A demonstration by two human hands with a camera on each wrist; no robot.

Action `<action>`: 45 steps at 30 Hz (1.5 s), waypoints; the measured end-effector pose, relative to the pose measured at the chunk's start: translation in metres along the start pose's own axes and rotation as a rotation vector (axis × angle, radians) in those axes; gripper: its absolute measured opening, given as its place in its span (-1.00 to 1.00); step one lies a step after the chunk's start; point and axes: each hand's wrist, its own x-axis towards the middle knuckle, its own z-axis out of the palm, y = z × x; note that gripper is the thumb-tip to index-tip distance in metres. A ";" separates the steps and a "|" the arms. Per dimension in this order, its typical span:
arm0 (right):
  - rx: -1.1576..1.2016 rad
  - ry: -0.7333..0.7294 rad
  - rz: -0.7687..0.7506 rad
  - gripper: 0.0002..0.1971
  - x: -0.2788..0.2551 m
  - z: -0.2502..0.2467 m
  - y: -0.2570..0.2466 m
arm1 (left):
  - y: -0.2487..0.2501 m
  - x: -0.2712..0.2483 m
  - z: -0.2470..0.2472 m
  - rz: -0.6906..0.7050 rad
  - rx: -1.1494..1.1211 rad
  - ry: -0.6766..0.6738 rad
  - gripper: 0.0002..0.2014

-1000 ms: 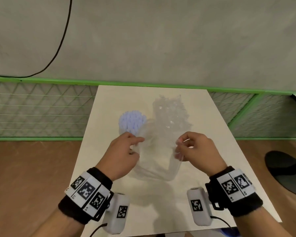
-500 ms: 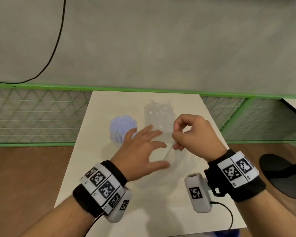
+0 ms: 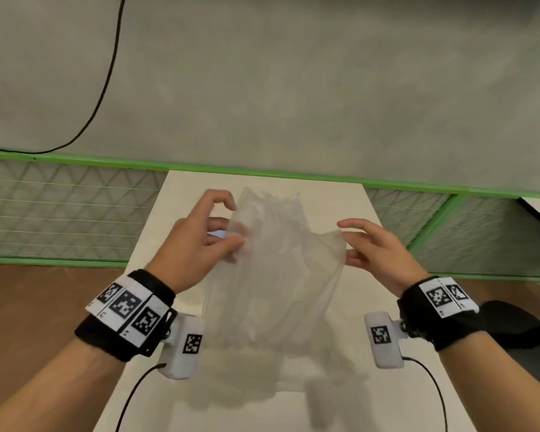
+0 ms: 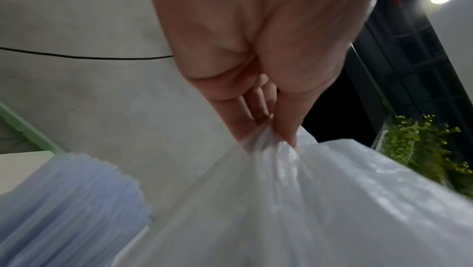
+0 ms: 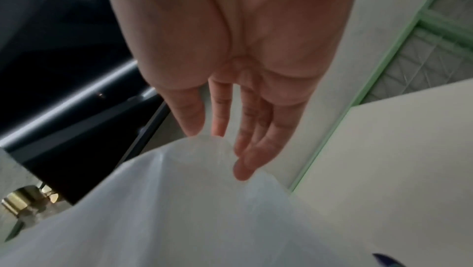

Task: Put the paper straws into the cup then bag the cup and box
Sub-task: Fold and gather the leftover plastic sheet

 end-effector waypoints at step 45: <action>-0.869 0.520 -0.210 0.08 0.054 0.046 -0.037 | -0.002 0.023 -0.051 -0.074 0.373 -0.042 0.14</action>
